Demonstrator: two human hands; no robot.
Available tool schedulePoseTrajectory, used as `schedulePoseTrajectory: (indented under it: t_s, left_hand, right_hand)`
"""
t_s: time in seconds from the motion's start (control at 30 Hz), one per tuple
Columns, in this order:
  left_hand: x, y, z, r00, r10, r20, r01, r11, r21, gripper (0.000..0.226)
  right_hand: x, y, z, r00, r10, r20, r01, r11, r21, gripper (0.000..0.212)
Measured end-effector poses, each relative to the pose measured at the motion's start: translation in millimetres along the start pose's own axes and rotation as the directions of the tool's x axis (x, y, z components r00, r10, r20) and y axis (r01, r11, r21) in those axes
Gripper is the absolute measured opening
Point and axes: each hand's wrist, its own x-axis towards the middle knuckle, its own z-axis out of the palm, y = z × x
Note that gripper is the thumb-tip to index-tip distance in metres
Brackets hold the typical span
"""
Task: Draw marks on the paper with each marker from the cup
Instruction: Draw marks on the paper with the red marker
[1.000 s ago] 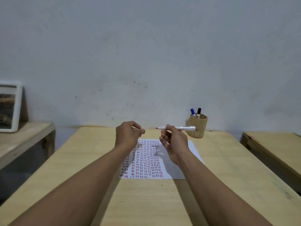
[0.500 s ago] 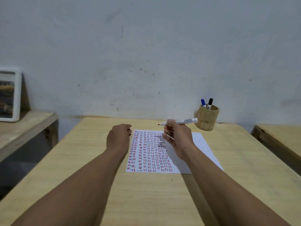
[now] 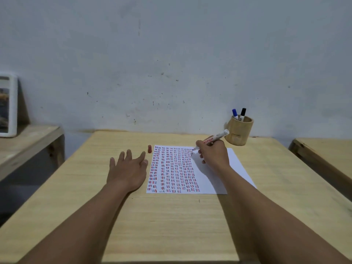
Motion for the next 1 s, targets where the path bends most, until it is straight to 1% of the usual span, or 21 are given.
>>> schedulePoseTrajectory:
  t_s: [0.1, 0.4, 0.77, 1.0]
  left_hand:
    - [0.1, 0.0, 1.5, 1.000, 0.002, -0.009, -0.002, 1.000, 0.025, 0.055]
    - [-0.6, 0.2, 2.7, 1.000, 0.002, -0.022, -0.002, 0.999, 0.034, 0.055]
    - [-2.3, 0.0, 1.4, 1.000, 0.005, -0.026, -0.004, 0.999, 0.037, 0.056]
    - [-1.9, 2.0, 2.3, 1.000, 0.011, -0.029, -0.010, 0.999, 0.034, 0.056]
  right_hand:
    - [2.2, 10.0, 1.9, 1.000, 0.007, -0.017, -0.008, 0.998, -0.062, 0.026]
    - [8.5, 18.9, 4.9, 1.000, -0.011, -0.024, 0.008, 0.991, -0.132, 0.028]
    - [11.1, 22.2, 7.9, 0.998, -0.045, -0.032, 0.039, 0.987, -0.159, 0.032]
    - [9.7, 21.0, 3.7, 1.000, -0.024, -0.020, 0.020, 0.981, -0.192, 0.031]
